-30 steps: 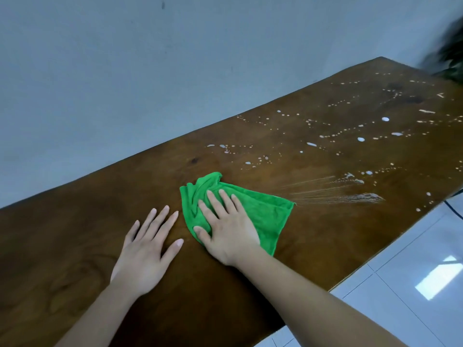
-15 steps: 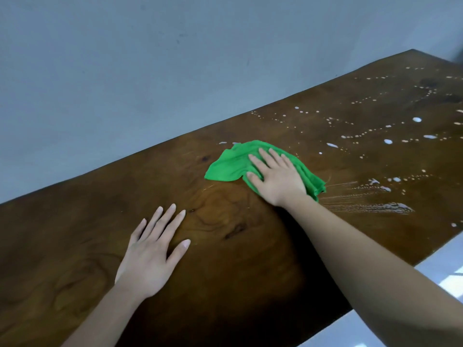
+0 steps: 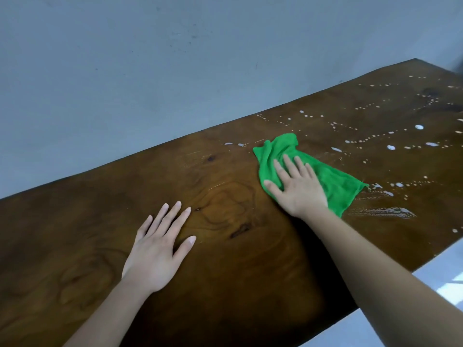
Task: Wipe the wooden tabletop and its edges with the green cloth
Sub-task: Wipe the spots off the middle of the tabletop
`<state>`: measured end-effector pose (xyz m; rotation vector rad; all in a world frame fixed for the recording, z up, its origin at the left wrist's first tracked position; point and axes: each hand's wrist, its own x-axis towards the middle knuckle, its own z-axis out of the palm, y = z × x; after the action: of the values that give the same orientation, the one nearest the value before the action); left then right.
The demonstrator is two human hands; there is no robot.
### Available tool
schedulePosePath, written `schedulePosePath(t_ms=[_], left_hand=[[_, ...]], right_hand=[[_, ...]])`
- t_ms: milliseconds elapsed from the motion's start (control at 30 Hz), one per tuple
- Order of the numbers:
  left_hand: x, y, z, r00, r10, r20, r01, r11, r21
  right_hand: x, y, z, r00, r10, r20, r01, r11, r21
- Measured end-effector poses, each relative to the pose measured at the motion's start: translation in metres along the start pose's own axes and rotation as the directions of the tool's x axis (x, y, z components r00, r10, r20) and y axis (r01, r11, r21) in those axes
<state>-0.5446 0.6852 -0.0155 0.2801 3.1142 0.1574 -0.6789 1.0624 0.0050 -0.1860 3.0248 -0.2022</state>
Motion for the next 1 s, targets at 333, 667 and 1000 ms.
schedulePosePath(t_ms=[333, 667, 1000], left_hand=[[0.004, -0.001, 0.003, 1.000, -0.005, -0.021, 0.005, 1.000, -0.007], [0.037, -0.027, 0.001, 0.999, 0.004, -0.034, -0.004, 1.000, -0.004], [0.066, -0.043, 0.000, 0.999, 0.012, -0.041, -0.012, 1.000, 0.003]], right_hand=[[0.008, -0.165, 0.030, 0.904, -0.426, 0.036, 0.425, 0.905, 0.022], [0.117, -0.152, 0.009, 0.931, -0.360, 0.053, 0.358, 0.933, 0.045], [0.184, -0.030, -0.014, 0.999, -0.012, -0.036, 0.015, 0.997, 0.070]])
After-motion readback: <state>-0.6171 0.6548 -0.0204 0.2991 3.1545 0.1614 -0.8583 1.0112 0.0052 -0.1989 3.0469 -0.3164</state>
